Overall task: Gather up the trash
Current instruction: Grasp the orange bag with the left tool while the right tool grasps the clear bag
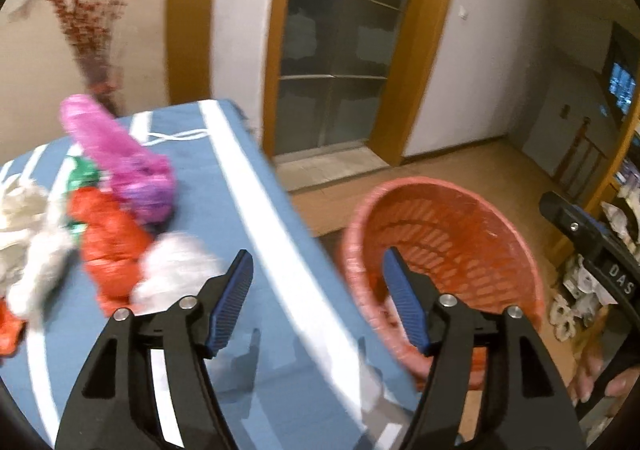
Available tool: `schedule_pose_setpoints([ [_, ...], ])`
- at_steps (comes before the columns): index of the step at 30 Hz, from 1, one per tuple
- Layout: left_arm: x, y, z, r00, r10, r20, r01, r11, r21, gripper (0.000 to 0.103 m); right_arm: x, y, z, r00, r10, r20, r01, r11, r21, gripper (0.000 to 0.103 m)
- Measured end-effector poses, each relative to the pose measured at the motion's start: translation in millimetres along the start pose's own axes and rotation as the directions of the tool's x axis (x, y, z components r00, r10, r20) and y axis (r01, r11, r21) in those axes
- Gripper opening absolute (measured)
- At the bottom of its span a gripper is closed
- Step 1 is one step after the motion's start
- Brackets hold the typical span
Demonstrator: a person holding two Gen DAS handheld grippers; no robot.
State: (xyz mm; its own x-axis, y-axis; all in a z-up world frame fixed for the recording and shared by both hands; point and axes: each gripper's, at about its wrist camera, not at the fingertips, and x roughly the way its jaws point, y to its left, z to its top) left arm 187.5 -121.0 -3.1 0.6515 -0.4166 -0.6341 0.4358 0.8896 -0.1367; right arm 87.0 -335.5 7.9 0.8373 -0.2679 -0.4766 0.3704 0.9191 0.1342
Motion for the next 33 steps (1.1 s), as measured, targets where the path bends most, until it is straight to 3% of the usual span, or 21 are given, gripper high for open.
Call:
schedule_pose_setpoints([
  [9,-39,75,-24,0.981,0.19,0.031,-0.187,0.979,-0.084,0.077,9,87,-18,0.987,0.146,-0.068,-0.153,0.982,-0.11,0.078],
  [17,-69,150,-49,0.946,0.323,0.026,-0.312,0.929,-0.2,0.081,21,169,-39,0.941,0.284,-0.185,-0.316,0.933,-0.174,0.074],
  [22,-81,180,-59,0.933,0.36,0.017,-0.346,0.905,-0.247,0.081,35,199,-47,0.92,0.308,-0.242,-0.352,0.922,-0.162,0.069],
  [29,-86,194,-65,0.932,0.363,0.006,-0.347,0.896,-0.278,0.081,57,223,-60,0.902,0.287,-0.322,-0.353,0.921,-0.168,0.064],
  [33,-81,197,-64,0.935,0.355,-0.001,-0.341,0.895,-0.287,0.081,70,228,-71,0.885,0.272,-0.378,-0.357,0.918,-0.175,0.05],
])
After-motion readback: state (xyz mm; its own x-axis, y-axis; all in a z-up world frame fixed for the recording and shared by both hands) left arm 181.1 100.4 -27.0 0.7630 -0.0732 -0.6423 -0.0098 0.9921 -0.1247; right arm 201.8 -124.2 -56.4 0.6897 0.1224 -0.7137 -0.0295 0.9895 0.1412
